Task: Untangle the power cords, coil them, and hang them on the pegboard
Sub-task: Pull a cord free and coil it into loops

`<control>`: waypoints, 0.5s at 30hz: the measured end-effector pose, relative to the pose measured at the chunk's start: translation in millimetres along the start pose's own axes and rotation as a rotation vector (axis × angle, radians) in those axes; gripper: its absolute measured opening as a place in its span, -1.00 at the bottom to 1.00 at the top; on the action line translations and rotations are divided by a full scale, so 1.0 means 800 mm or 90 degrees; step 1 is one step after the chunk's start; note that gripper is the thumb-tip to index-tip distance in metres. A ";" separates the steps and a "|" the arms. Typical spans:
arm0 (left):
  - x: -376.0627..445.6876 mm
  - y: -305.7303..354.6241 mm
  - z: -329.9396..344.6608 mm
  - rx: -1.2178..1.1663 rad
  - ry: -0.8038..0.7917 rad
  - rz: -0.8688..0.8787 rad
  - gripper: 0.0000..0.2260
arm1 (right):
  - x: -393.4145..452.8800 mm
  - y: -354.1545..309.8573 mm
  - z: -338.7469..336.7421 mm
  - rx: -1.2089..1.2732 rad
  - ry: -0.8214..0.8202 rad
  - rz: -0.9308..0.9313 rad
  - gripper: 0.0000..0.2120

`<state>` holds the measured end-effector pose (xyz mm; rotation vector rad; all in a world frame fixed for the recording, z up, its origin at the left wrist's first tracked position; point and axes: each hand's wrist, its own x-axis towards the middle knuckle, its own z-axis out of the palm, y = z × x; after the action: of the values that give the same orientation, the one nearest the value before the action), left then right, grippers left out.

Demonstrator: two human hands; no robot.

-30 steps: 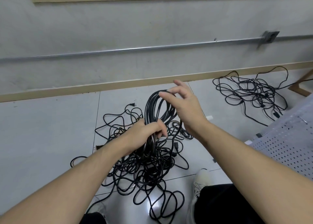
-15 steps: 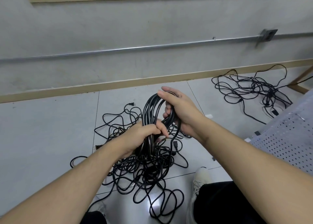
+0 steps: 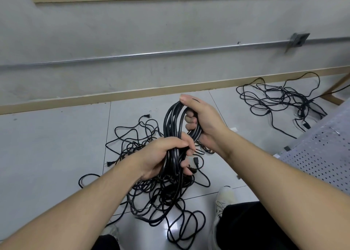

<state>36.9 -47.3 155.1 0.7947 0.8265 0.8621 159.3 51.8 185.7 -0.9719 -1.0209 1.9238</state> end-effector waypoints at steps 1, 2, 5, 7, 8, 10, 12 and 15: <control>0.000 -0.001 -0.001 0.000 0.005 0.007 -0.82 | 0.000 0.002 0.000 -0.025 0.004 -0.011 -0.87; -0.001 -0.002 -0.002 -0.002 0.010 0.013 -0.82 | -0.001 0.004 0.000 -0.052 0.004 -0.010 -0.81; -0.002 -0.002 -0.010 -0.040 0.043 0.046 -0.84 | 0.000 0.015 -0.010 -0.073 -0.032 0.092 -0.46; 0.000 0.003 -0.016 -0.096 0.074 0.094 -0.85 | -0.001 0.026 -0.018 -0.104 -0.085 0.184 -0.41; 0.001 0.007 -0.018 -0.124 0.091 0.121 -0.86 | -0.001 0.033 -0.021 -0.159 -0.114 0.220 -0.43; 0.002 0.013 -0.023 -0.167 0.131 0.170 -0.88 | -0.005 0.041 -0.022 -0.275 -0.182 0.270 -0.44; 0.003 0.017 -0.029 -0.182 0.182 0.204 -0.88 | -0.010 0.044 -0.018 -0.333 -0.253 0.296 -0.54; 0.003 0.021 -0.037 -0.190 0.264 0.233 -0.86 | -0.015 0.040 -0.014 -0.345 -0.337 0.319 -0.60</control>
<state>7.0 -30.4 155.3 0.5141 0.8966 1.4734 166.3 32.2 156.3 -1.1088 -1.8071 2.4539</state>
